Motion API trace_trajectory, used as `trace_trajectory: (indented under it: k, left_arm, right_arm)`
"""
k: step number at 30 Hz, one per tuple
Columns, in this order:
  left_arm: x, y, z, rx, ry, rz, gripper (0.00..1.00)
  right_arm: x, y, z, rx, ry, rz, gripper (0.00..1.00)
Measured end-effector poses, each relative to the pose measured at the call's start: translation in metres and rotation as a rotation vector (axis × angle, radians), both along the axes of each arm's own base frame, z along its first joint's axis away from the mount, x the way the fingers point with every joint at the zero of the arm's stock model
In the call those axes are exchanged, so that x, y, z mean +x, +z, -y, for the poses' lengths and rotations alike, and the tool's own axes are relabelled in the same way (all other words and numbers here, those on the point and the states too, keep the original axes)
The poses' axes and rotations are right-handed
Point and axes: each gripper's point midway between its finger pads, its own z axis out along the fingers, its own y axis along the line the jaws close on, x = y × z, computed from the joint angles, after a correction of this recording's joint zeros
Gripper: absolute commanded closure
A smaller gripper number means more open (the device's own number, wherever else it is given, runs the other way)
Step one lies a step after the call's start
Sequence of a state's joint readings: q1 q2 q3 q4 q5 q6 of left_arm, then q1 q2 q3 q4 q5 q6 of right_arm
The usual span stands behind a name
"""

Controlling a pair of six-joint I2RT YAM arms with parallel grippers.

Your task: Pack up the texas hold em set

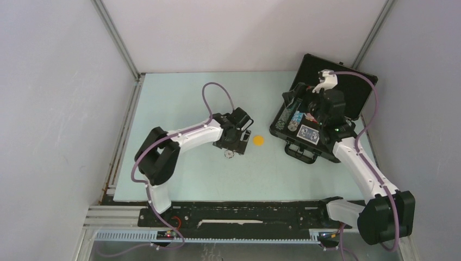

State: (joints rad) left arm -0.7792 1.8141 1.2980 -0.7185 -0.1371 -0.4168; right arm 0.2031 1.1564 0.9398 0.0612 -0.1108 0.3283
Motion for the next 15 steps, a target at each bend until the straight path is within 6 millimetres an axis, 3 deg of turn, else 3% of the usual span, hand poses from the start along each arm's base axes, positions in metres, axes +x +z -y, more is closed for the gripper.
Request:
trace_trajectory:
  k: [7,15]
  left_arm:
    - [0.010,-0.017,-0.005,0.051,0.017,-0.020,0.23]
    - [0.011,-0.033,-0.010,0.080,0.025,-0.056,0.30]
  right_arm:
    - [0.003,-0.058,-0.005,-0.036,0.027,-0.124,0.00]
    - [0.006,-0.070,-0.011,-0.074,0.061,-0.131,0.00]
